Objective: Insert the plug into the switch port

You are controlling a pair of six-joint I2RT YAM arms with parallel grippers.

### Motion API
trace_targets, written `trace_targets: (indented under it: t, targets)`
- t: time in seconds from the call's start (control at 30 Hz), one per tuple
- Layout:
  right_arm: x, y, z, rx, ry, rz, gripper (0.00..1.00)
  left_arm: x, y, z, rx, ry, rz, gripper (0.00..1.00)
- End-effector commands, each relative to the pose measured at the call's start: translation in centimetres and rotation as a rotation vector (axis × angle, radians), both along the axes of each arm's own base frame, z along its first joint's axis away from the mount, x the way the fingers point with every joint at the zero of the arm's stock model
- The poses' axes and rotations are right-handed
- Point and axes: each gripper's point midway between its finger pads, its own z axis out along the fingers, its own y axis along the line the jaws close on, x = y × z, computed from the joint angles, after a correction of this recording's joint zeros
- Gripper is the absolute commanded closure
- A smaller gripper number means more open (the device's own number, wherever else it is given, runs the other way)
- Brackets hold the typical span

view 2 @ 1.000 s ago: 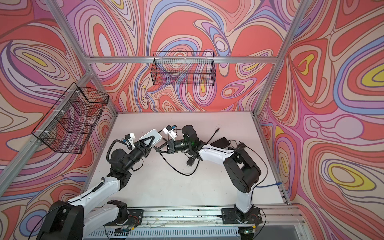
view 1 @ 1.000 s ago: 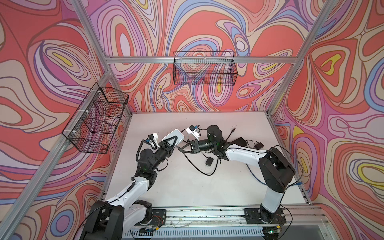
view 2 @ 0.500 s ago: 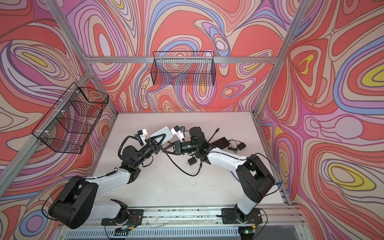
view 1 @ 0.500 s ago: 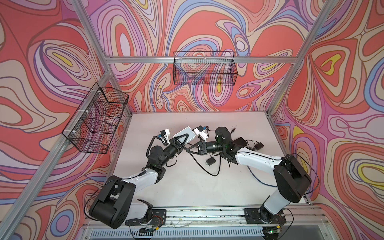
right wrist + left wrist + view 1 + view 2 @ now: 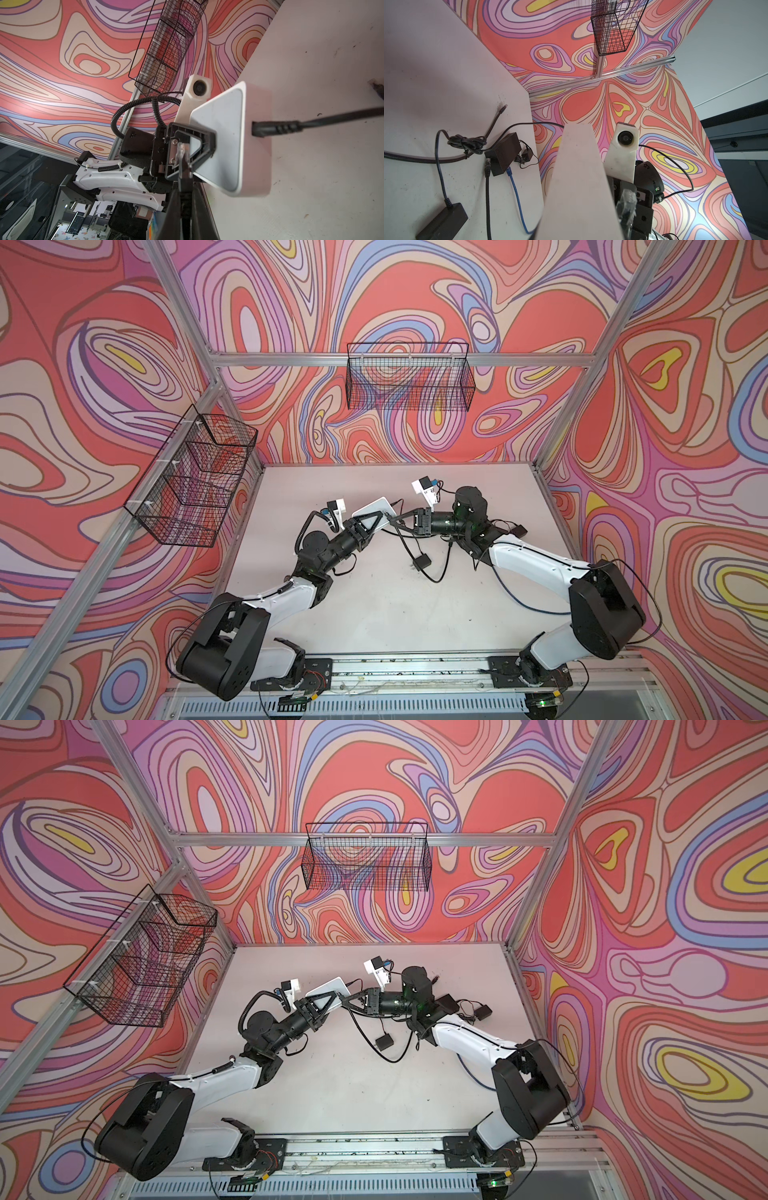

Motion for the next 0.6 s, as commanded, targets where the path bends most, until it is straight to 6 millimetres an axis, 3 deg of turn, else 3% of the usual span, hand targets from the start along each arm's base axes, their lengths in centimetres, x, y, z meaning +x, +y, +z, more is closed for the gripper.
trace_targets:
  t: [0.0,0.2,0.27,0.57]
  targets:
    - [-0.4,-0.3,0.3,0.011,-0.015,-0.013,1.0,-0.2,-1.2,2.6,-0.032,-0.096,-0.041,0.93]
    - [-1.5,-1.2,-0.3,0.014,-0.011,-0.021,1.0,0.2,-1.6,1.7,-0.035,-0.085,-0.046,0.93]
    - [-1.8,-1.4,-0.6,0.011,-0.007,-0.024,1.0,0.7,-1.9,3.2,-0.053,-0.116,-0.05,0.93]
    - [-2.8,-2.6,-2.2,0.014,0.021,-0.037,1.0,0.9,-2.0,3.6,-0.028,-0.123,-0.043,0.93]
